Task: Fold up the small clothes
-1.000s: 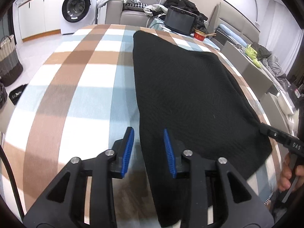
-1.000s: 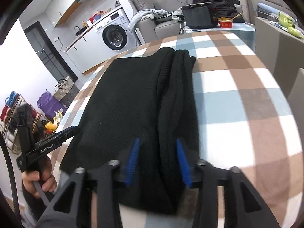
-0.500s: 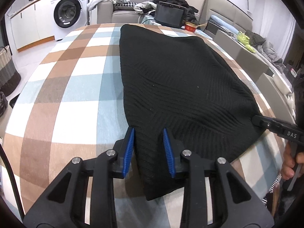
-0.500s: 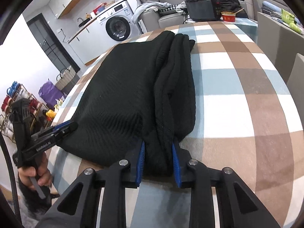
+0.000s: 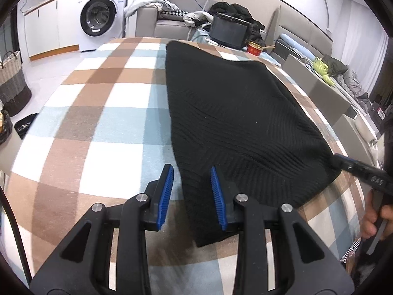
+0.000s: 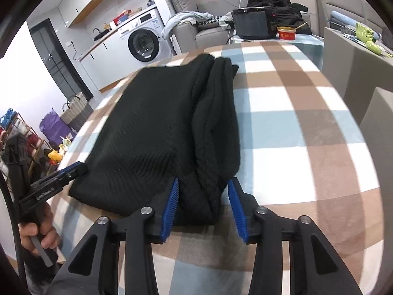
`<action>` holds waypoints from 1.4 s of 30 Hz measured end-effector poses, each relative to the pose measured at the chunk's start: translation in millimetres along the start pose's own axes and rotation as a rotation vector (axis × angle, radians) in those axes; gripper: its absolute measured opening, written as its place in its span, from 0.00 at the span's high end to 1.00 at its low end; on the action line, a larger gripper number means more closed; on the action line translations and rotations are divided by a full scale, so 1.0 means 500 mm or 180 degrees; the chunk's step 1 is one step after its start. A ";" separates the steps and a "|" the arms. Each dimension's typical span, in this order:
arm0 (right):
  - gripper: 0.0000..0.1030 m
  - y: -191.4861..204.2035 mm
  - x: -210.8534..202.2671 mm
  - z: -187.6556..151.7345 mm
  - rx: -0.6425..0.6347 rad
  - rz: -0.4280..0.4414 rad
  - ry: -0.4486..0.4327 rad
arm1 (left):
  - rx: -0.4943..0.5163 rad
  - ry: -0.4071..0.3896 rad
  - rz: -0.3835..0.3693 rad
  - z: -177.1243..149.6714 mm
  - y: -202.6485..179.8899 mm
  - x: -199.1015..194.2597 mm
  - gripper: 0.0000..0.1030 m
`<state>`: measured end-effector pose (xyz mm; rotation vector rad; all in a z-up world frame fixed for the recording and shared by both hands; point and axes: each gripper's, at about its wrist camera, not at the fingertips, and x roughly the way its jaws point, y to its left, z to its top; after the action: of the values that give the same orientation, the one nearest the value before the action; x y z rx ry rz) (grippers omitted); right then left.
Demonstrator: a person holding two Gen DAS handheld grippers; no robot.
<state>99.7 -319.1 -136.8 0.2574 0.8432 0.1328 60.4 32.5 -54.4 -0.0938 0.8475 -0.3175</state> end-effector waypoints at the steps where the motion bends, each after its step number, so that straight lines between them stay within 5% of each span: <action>1: 0.55 -0.004 -0.014 0.003 -0.0013 0.0001 -0.0029 | -0.0003 -0.0045 -0.0010 0.000 0.002 -0.012 0.69; 3: 0.35 -0.009 -0.051 0.008 -0.0101 -0.0041 -0.0137 | -0.0018 -0.0161 -0.0026 0.002 0.004 -0.041 0.56; 5: 0.26 -0.009 -0.081 0.014 -0.0215 -0.0058 -0.0222 | -0.0027 -0.0261 -0.0023 0.005 0.005 -0.063 0.33; 9: 0.06 -0.003 -0.128 0.021 -0.0354 -0.0121 -0.0396 | 0.0060 -0.0399 0.0026 0.014 -0.003 -0.103 0.23; 12: 0.00 0.008 -0.155 0.017 -0.0391 -0.0067 -0.0587 | 0.0161 -0.0536 0.0042 0.013 -0.015 -0.134 0.16; 14: 0.00 0.020 -0.166 0.009 -0.0456 -0.0043 -0.0718 | 0.0219 -0.0578 0.0079 0.012 -0.022 -0.143 0.02; 21: 0.00 0.044 -0.154 -0.017 -0.0720 -0.0097 -0.0994 | 0.0415 -0.0840 0.0257 -0.003 -0.046 -0.159 0.01; 42: 0.00 0.077 -0.078 -0.013 -0.0912 0.0141 -0.1316 | 0.0326 -0.0959 0.0223 -0.001 -0.019 -0.091 0.01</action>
<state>68.4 -289.5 -102.4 0.0296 0.4004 0.2305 29.7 37.5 -20.1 -0.0154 0.5338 -0.2722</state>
